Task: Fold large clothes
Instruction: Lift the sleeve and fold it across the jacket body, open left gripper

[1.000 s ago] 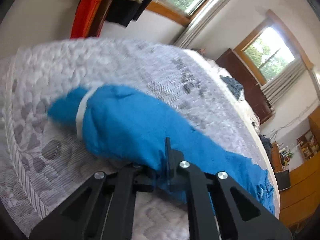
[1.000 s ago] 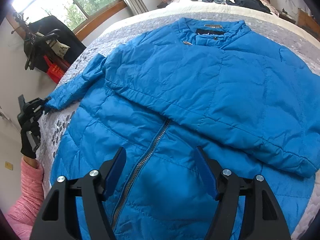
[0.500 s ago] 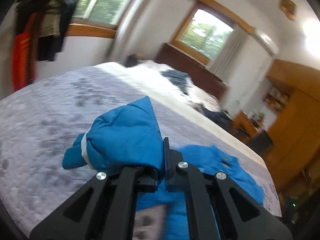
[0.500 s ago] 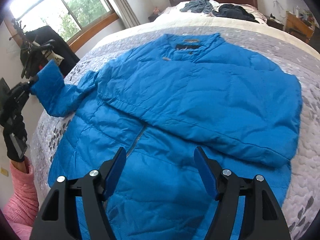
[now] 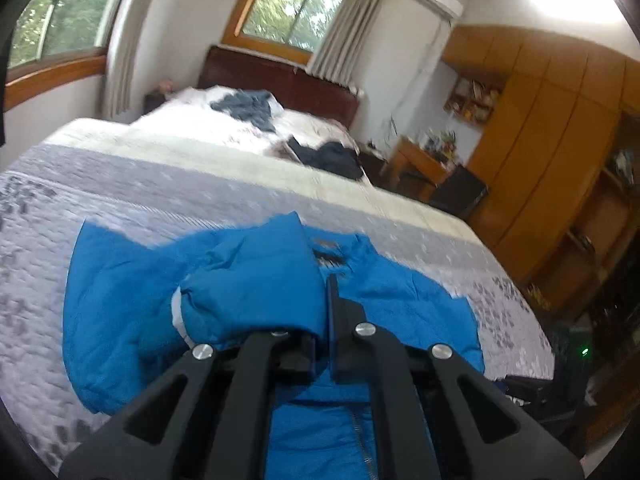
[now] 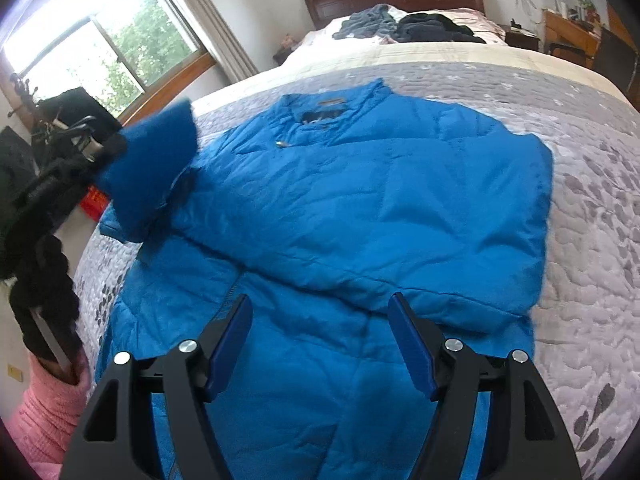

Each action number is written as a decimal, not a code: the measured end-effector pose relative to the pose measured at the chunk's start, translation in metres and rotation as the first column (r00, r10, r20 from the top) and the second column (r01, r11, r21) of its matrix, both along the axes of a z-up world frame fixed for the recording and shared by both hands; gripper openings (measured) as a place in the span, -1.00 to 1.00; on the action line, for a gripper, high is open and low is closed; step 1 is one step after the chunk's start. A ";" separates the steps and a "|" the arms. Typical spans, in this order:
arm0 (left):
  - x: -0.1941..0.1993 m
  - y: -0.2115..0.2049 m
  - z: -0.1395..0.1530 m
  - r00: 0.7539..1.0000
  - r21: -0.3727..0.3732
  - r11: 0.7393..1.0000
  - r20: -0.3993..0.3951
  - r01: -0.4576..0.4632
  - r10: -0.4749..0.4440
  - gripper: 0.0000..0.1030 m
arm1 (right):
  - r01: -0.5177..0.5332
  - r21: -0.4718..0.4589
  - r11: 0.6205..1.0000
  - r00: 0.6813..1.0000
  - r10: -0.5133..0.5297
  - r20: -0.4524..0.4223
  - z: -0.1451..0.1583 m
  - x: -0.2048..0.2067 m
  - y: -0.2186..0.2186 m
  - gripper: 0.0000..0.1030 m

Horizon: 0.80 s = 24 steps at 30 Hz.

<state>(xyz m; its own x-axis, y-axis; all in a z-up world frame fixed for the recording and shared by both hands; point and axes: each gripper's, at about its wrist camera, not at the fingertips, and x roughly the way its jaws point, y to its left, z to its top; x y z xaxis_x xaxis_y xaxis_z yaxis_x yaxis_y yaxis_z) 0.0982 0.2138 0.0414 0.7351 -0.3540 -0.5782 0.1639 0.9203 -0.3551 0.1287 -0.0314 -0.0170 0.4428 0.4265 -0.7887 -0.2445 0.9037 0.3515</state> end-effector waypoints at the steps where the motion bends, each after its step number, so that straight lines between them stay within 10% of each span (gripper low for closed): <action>1: 0.004 -0.004 -0.008 1.000 0.001 1.000 -0.015 0.011 -0.011 -0.96 | 0.007 0.004 1.000 1.000 -0.007 -0.003 -0.001 0.001 -0.003 0.37; 16: 0.013 -0.042 -0.091 0.953 -0.015 0.982 -0.239 0.189 -0.187 -0.80 | 0.026 -0.004 1.000 0.999 -0.026 -0.043 -0.017 0.008 -0.009 0.37; 19: -0.008 -0.026 -0.079 0.944 -0.060 0.969 -0.215 0.241 -0.249 -0.39 | 0.027 -0.009 1.000 0.999 -0.027 -0.040 -0.016 0.008 -0.008 0.37; 24: -0.040 0.023 -0.050 0.972 -0.043 0.978 -0.106 0.206 -0.209 -0.28 | -0.003 0.035 0.999 0.999 0.004 -0.047 -0.008 0.012 0.003 0.37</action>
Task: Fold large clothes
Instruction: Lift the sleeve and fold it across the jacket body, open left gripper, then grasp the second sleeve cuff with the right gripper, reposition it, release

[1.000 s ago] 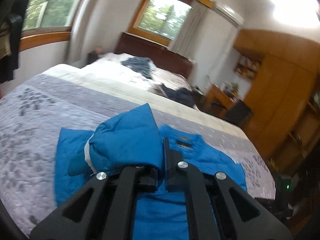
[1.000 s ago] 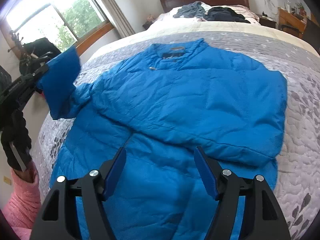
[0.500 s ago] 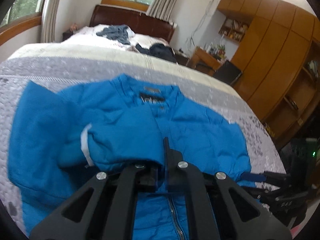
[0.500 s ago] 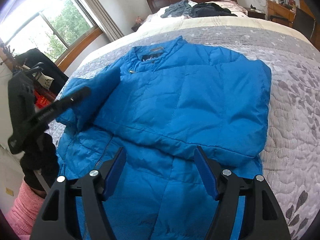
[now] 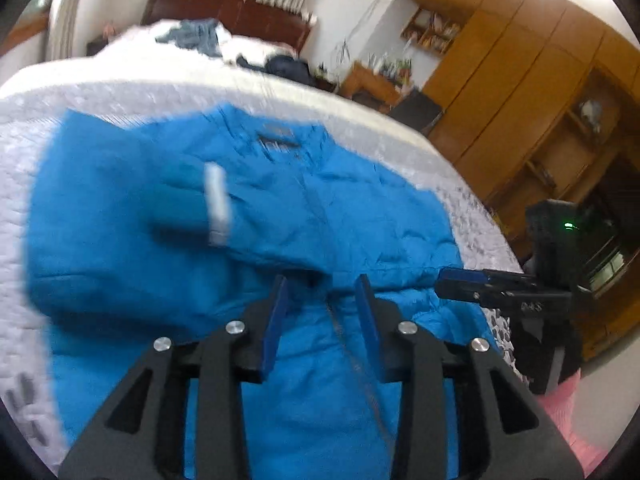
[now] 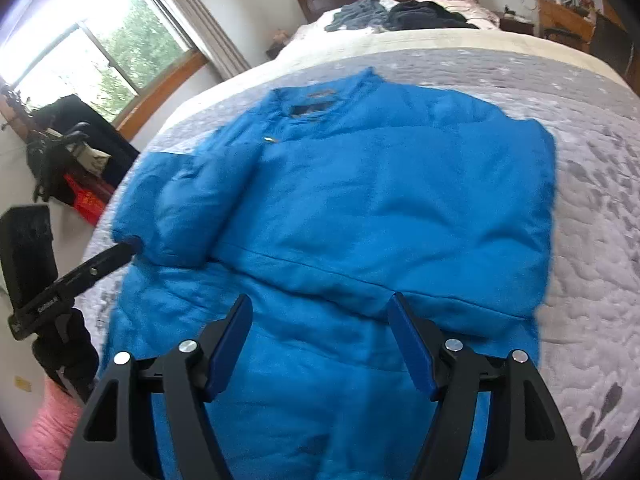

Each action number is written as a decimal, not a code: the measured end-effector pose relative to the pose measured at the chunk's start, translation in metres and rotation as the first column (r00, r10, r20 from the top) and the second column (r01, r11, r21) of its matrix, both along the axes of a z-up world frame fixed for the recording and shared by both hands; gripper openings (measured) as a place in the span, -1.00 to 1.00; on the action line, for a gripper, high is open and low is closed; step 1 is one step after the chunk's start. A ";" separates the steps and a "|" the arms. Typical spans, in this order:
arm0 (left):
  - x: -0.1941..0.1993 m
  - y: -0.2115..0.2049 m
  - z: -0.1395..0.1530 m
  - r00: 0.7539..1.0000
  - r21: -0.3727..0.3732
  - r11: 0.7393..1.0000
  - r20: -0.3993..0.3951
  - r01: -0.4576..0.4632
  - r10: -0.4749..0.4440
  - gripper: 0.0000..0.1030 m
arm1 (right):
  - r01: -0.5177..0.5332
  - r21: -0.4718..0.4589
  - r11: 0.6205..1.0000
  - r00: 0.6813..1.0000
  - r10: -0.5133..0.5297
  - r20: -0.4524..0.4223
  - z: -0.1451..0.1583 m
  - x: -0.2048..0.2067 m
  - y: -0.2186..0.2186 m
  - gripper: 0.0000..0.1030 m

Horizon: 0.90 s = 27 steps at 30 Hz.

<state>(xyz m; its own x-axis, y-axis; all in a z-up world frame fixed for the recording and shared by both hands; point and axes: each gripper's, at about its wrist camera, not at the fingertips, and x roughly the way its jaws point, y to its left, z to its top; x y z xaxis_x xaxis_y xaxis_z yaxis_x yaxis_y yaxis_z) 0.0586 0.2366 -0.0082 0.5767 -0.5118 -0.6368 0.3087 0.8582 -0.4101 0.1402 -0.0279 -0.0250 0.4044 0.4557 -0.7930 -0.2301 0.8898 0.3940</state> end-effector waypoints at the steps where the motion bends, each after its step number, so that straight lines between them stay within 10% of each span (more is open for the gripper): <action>1: -0.001 0.013 0.007 0.999 0.015 0.999 0.033 -0.041 0.041 -0.23 | -0.012 0.013 1.000 1.000 0.013 -0.007 0.002 0.002 0.005 0.37; 7: 0.033 0.062 -0.003 0.974 0.120 0.967 0.013 -0.225 0.226 -0.23 | -0.094 0.052 0.994 0.994 0.097 -0.050 0.016 0.028 0.057 0.37; 17: 0.060 0.086 -0.051 0.967 0.080 0.973 -0.120 -0.216 0.225 -0.35 | -0.076 0.093 0.993 0.980 0.092 -0.179 -0.014 0.085 0.112 0.37; 24: 0.048 0.097 -0.029 0.963 0.009 0.968 -0.101 -0.251 0.250 -0.30 | -0.122 0.118 0.986 0.973 0.142 -0.180 -0.020 0.091 0.123 -0.52; 27: 0.045 0.096 -0.012 0.965 -0.009 0.967 -0.068 -0.255 0.254 -0.25 | -0.117 0.123 0.986 0.982 0.133 -0.133 -0.001 0.083 0.106 -0.60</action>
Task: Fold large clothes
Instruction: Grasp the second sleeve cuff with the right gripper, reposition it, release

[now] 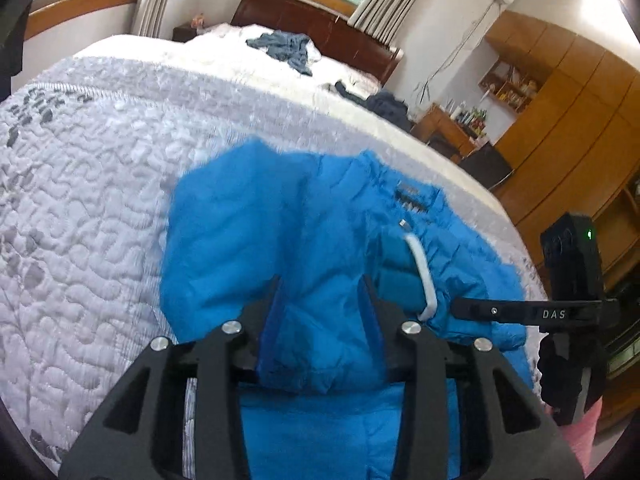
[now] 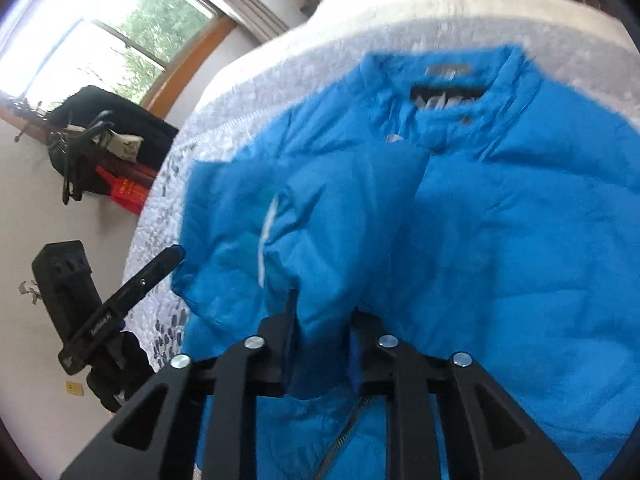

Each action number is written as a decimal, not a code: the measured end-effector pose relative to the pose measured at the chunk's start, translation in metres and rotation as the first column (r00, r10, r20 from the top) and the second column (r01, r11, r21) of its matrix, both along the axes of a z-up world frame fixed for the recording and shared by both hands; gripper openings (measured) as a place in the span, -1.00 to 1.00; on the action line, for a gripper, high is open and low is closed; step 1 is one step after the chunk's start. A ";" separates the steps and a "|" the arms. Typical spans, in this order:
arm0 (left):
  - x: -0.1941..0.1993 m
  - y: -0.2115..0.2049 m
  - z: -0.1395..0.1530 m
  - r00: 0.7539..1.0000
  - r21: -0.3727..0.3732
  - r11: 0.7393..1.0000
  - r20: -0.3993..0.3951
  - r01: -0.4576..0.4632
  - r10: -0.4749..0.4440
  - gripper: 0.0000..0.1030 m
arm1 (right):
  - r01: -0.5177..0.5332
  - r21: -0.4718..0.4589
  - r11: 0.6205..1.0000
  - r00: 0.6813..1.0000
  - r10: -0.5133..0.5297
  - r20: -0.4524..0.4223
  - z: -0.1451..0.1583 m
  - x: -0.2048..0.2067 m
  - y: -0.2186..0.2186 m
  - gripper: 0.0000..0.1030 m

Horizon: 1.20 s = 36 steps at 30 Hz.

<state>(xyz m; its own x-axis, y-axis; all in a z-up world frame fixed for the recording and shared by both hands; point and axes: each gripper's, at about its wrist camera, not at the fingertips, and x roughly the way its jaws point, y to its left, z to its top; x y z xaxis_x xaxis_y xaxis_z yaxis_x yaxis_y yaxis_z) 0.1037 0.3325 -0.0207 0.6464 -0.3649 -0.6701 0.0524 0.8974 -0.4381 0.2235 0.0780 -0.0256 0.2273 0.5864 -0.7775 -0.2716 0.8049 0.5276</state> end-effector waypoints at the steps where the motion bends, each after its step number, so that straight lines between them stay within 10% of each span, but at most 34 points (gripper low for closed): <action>1: 0.000 -0.002 0.006 1.000 0.006 1.000 0.014 0.003 -0.003 -0.24 | 0.015 0.001 1.000 1.000 -0.015 0.022 0.008 -0.003 -0.009 -0.61; 18: 0.039 -0.038 -0.035 0.997 0.109 0.993 -0.069 0.054 -0.047 -0.23 | 0.156 -0.033 0.987 0.987 -0.158 -0.044 -0.035 0.008 -0.072 -0.43; 26: 0.021 -0.034 -0.012 0.999 0.124 0.992 -0.036 0.018 -0.013 -0.08 | 0.193 -0.258 0.947 0.970 -0.145 0.196 0.019 -0.020 -0.049 -0.07; 36: 0.027 -0.034 -0.030 0.997 0.126 0.991 -0.071 0.041 -0.032 0.02 | 0.088 -0.504 0.859 0.977 0.024 0.211 -0.008 0.002 0.038 0.52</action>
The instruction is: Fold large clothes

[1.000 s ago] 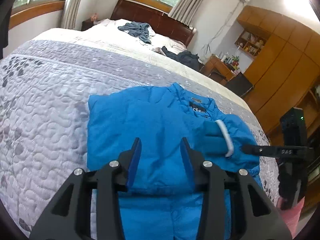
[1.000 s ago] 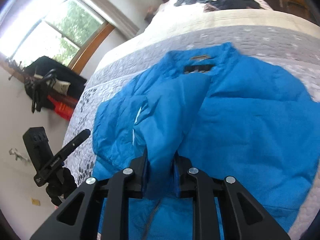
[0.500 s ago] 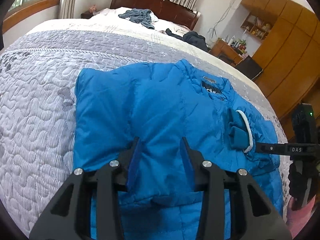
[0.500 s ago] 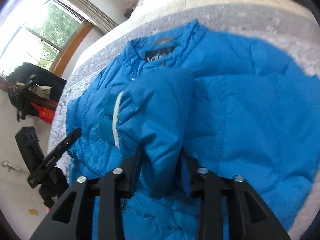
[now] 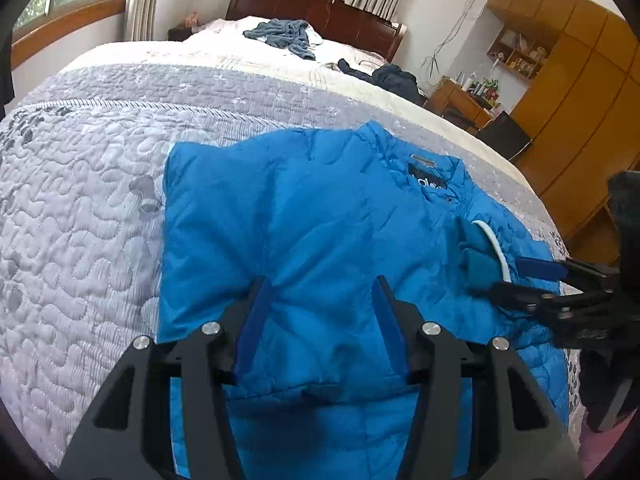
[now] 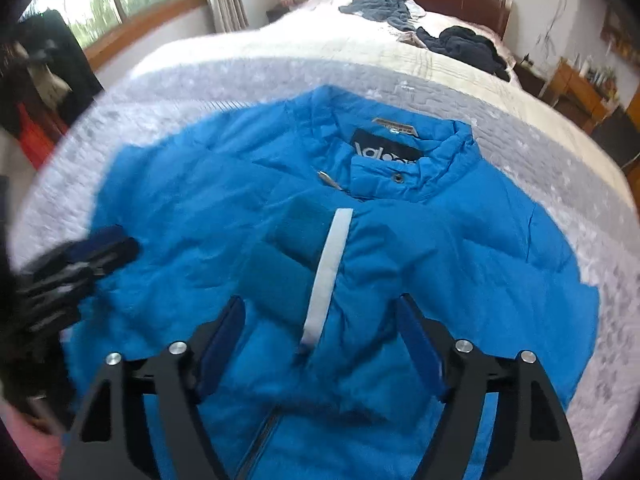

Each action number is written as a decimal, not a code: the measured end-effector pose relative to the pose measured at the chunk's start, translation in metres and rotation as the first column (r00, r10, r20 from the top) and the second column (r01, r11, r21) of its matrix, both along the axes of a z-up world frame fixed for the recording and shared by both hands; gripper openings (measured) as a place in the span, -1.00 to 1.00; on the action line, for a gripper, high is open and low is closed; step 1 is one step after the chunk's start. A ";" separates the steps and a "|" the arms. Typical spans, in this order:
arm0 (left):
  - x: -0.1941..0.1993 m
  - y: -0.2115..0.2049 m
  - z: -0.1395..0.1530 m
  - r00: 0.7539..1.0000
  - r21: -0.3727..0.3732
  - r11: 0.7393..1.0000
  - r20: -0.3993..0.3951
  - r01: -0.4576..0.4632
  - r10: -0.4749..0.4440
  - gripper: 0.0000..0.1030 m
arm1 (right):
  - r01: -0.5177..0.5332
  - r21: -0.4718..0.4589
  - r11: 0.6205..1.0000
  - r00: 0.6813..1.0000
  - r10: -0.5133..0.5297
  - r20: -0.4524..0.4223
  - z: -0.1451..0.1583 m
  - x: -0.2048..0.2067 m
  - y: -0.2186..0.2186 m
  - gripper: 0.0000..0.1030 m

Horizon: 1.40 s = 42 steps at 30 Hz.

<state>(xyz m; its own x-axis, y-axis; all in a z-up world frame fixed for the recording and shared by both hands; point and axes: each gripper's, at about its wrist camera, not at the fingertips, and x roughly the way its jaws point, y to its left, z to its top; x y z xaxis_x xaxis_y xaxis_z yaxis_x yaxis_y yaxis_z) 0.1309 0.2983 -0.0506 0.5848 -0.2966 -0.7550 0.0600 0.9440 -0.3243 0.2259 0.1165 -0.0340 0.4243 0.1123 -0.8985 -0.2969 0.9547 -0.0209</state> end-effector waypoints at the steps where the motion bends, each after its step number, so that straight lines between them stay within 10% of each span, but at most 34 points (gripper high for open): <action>1: 0.000 0.000 -0.001 1.000 -0.003 1.000 0.000 0.001 -0.001 0.02 | 0.007 -0.047 0.999 1.000 -0.007 0.003 -0.007 0.004 0.004 0.51; 5: 0.000 0.002 -0.003 1.000 -0.013 1.000 0.000 0.003 -0.003 0.02 | 0.033 -0.144 0.989 0.999 -0.028 0.043 -0.014 0.005 0.002 -0.14; 9: -0.001 0.002 -0.005 1.000 -0.007 1.000 0.001 0.002 -0.002 0.02 | 0.058 0.012 0.998 0.998 -0.059 0.019 0.003 0.001 -0.028 -0.41; 17: 0.000 -0.002 -0.007 1.000 0.014 1.000 0.005 -0.002 0.002 0.02 | 0.162 0.297 0.941 0.986 -0.165 -0.018 0.037 -0.018 -0.124 -0.44; 26: 0.000 -0.003 0.003 1.000 0.024 0.999 0.004 -0.030 0.030 0.02 | 0.351 0.272 0.896 0.935 -0.351 -0.050 0.021 -0.043 -0.220 -0.40; 33: -0.005 -0.027 0.023 0.998 0.047 0.999 0.052 0.021 -0.023 0.12 | 0.234 0.317 0.919 0.966 -0.256 0.030 0.048 -0.037 -0.191 -0.33; 42: 0.004 -0.020 -0.006 1.000 0.080 0.997 -0.007 0.017 -0.017 0.12 | 0.323 0.274 0.906 0.946 -0.316 -0.071 -0.010 -0.026 -0.207 -0.33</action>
